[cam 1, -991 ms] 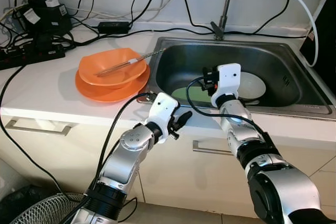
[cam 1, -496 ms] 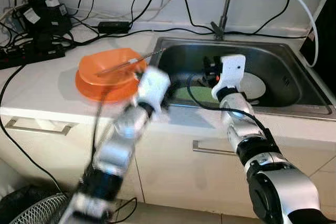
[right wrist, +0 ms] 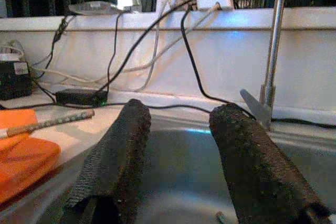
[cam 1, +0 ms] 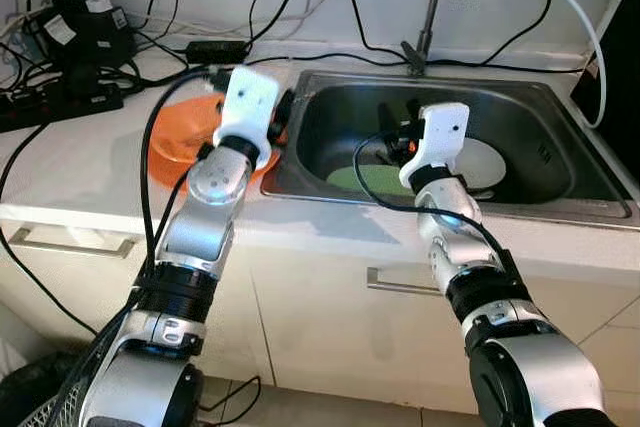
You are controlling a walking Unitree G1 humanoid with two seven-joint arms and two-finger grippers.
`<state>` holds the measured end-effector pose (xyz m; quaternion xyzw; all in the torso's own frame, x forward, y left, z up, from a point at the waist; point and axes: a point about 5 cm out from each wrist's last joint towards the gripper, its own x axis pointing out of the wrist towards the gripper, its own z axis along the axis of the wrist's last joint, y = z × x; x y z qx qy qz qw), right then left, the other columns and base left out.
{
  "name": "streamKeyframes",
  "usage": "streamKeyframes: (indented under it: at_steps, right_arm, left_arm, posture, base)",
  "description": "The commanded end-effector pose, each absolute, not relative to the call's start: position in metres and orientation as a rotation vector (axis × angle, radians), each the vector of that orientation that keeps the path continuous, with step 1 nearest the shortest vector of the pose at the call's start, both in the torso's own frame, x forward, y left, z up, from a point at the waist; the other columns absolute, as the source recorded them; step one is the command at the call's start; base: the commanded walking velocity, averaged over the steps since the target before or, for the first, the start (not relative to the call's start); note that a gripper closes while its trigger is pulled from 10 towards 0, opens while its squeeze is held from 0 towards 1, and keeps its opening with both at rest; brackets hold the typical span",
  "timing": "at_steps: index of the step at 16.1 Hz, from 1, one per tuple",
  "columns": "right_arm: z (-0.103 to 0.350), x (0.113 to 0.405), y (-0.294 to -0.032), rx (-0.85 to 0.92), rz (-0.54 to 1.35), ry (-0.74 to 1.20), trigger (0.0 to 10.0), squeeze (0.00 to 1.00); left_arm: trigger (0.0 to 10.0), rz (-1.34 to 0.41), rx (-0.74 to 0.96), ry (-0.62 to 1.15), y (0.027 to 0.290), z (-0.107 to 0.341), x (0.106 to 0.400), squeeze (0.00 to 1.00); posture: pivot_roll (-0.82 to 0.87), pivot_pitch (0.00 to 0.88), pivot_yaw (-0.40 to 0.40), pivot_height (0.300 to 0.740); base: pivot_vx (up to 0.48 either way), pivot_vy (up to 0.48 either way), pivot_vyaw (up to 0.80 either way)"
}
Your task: Kitchen organization
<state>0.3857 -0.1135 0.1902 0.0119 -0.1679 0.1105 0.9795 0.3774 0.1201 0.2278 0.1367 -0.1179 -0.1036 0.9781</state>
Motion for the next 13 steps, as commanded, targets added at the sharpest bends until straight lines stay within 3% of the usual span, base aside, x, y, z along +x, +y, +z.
streamKeyframes:
  at_steps: [1,13]
  right_arm:
    - [0.192,0.385,-0.114,0.033,0.221,-0.344,10.0,0.0]
    - [0.19,0.378,-0.113,0.038,0.222,-0.348,10.0,0.0]
  left_arm:
    - [10.0,-0.183,0.3,-0.239,0.125,0.23,0.382,0.0]
    - [10.0,-0.069,0.611,-0.025,0.194,0.245,0.419,0.0]
  posture:
    - [0.09,0.0,0.016,0.74]
    - [0.07,0.0,0.035,0.74]
  base:
    - [0.0,0.0,0.0]
    - [0.0,0.0,0.0]
